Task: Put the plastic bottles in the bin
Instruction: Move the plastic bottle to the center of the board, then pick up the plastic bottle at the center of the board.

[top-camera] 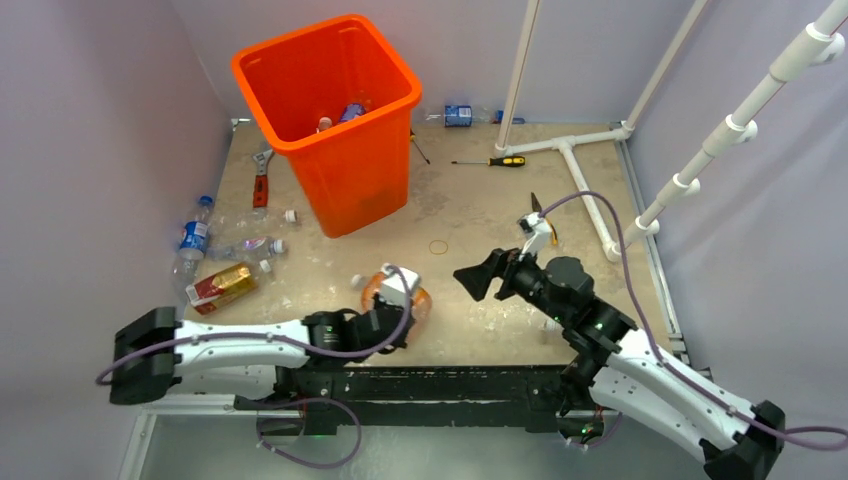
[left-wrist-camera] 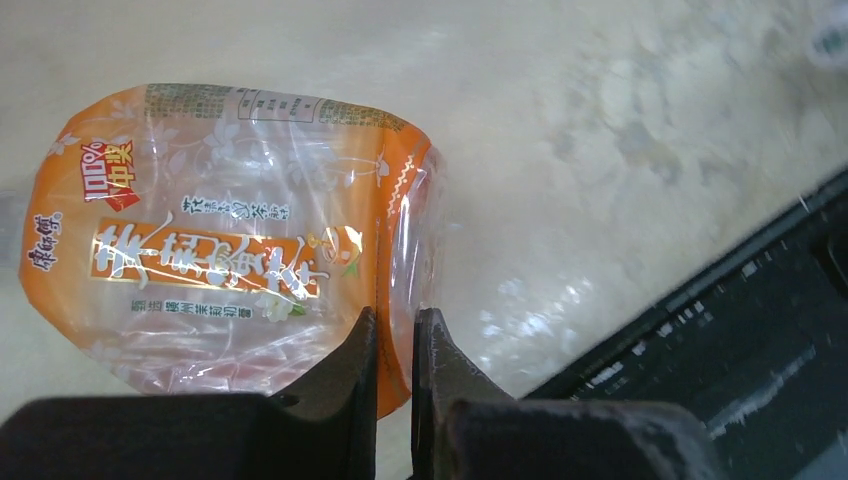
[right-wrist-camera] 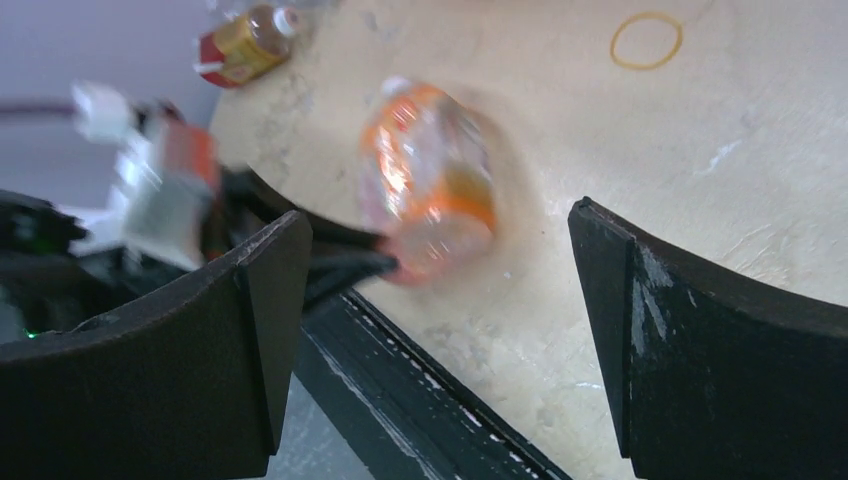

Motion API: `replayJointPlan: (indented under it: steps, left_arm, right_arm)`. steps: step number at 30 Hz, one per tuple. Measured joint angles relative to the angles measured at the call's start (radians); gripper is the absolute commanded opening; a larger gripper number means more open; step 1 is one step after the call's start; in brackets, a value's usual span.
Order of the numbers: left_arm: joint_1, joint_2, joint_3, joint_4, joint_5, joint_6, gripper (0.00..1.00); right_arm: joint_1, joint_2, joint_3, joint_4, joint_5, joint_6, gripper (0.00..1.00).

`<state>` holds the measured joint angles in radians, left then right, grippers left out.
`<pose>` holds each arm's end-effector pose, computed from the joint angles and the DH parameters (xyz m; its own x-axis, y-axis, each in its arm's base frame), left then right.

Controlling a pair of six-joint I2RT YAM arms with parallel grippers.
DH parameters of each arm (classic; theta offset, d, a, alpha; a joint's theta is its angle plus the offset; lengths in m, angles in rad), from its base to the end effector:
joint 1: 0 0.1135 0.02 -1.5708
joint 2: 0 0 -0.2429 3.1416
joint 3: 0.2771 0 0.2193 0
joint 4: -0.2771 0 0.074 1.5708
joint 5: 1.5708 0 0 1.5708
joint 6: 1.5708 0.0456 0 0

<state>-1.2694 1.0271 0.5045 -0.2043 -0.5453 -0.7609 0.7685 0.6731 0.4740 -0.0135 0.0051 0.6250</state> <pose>0.0794 -0.1758 0.1930 -0.6265 0.0294 -0.7789 0.3719 0.8894 -0.2656 0.1192 0.1149 0.2568 -0.5276 0.3038 -0.7933 -0.4720 0.6717 0.5711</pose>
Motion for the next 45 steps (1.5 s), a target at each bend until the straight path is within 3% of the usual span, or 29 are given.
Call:
replayJointPlan:
  steps: [5, 6, 8, 10, 13, 18, 22, 29, 34, 38, 42, 45]
  left_arm:
    - [-0.147, 0.221, 0.096, 0.151, 0.036, 0.209, 0.00]
    - [-0.165, 0.250, 0.107, 0.174, 0.044, 0.240, 0.06]
    - [-0.180, 0.286, 0.114, 0.201, 0.053, 0.286, 0.53]
    - [-0.180, 0.304, 0.114, 0.204, 0.063, 0.307, 0.70]
    - [-0.179, 0.310, 0.112, 0.206, 0.076, 0.299, 0.79]
    - [-0.179, 0.224, 0.067, 0.226, 0.078, 0.274, 0.83]
    - [-0.179, 0.055, 0.011, 0.251, 0.058, 0.229, 0.83]
    - [-0.174, -0.272, -0.174, 0.295, -0.110, -0.026, 0.81]
    - [-0.096, -0.253, -0.324, 0.317, -0.101, -0.235, 0.78]
    - [0.016, -0.240, -0.468, 0.431, -0.024, -0.341, 0.79]
    - [0.058, -0.214, -0.487, 0.529, 0.051, -0.379, 0.79]
    - [0.067, -0.154, -0.488, 0.608, 0.096, -0.381, 0.74]
  right_arm:
    - [0.000, -0.100, 0.106, -0.122, 0.082, -0.019, 0.99]
    - [0.000, -0.118, 0.117, -0.143, 0.095, -0.021, 0.99]
    - [0.000, -0.152, 0.122, -0.174, 0.120, -0.023, 0.99]
    - [0.000, -0.171, 0.122, -0.201, 0.137, -0.021, 0.99]
    - [-0.001, -0.164, 0.122, -0.230, 0.143, -0.011, 0.99]
    - [-0.001, -0.142, 0.087, -0.228, 0.132, 0.016, 0.99]
    - [-0.001, -0.077, 0.049, -0.201, 0.099, 0.029, 0.99]
    - [-0.006, 0.162, 0.004, -0.070, 0.004, 0.016, 0.99]
    - [-0.060, 0.350, -0.023, 0.051, -0.112, -0.008, 0.99]
    - [-0.075, 0.454, -0.049, 0.142, -0.187, -0.023, 0.99]
    - [-0.076, 0.528, -0.070, 0.217, -0.237, -0.030, 0.94]
    - [-0.078, 0.590, -0.073, 0.270, -0.264, -0.033, 0.86]
